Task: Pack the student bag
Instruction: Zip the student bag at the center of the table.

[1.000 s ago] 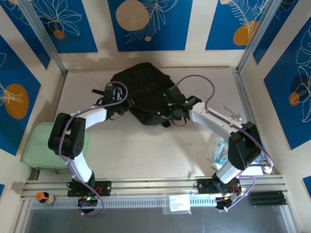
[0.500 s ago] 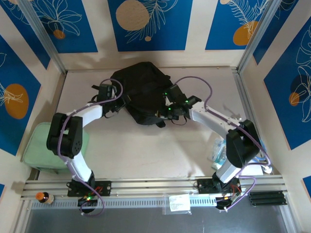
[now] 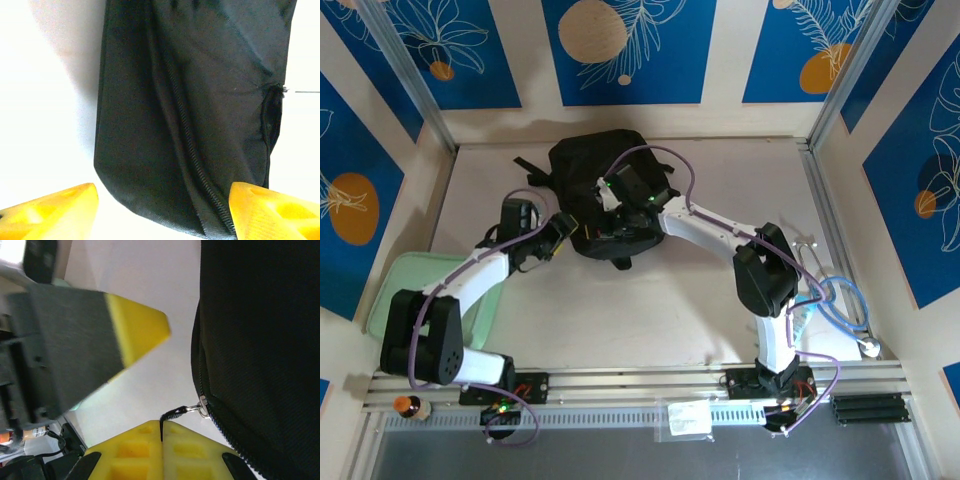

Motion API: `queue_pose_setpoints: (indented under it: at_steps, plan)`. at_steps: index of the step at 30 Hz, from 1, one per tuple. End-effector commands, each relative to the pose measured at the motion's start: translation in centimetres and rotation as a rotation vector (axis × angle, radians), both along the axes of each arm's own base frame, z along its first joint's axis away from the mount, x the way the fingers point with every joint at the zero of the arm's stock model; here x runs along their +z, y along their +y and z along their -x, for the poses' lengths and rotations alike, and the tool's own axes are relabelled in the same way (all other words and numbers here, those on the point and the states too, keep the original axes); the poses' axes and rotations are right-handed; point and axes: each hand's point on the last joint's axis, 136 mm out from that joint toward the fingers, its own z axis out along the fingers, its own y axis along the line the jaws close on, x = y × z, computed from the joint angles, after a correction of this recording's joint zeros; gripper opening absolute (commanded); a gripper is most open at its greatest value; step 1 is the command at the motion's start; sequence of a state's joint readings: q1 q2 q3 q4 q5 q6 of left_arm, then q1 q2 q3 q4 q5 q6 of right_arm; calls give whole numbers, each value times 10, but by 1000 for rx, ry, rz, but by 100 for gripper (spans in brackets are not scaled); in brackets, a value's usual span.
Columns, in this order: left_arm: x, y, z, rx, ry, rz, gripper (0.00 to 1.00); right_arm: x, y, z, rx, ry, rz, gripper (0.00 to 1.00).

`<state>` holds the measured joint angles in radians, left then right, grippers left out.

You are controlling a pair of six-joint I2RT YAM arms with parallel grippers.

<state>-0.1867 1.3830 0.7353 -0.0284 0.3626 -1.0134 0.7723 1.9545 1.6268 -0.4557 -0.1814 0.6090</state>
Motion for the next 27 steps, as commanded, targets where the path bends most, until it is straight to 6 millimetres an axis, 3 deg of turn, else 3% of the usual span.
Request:
queue_pose_setpoints:
  at_steps: [1, 7, 14, 18, 23, 27]
  plan:
    - [19, -18, -6, 12, -29, 162, 70, 25, 11, 5, 54, -34, -73, 0]
    - [17, -29, -25, 17, -49, 199, 67, 24, 1, 15, 48, -25, -63, 0]
    - [11, -32, -50, 54, -78, 223, 52, 21, -10, 24, 26, -14, -51, 0]
    - [2, -28, -57, 77, -63, 198, 35, 12, -21, 27, -4, -6, -10, 0]
    - [-12, -25, -61, 87, -39, 158, 5, -2, -44, 26, -87, -13, 76, 0]
    - [-19, -24, -63, 92, -32, 138, 0, -11, -63, 25, -161, -11, 131, 0]
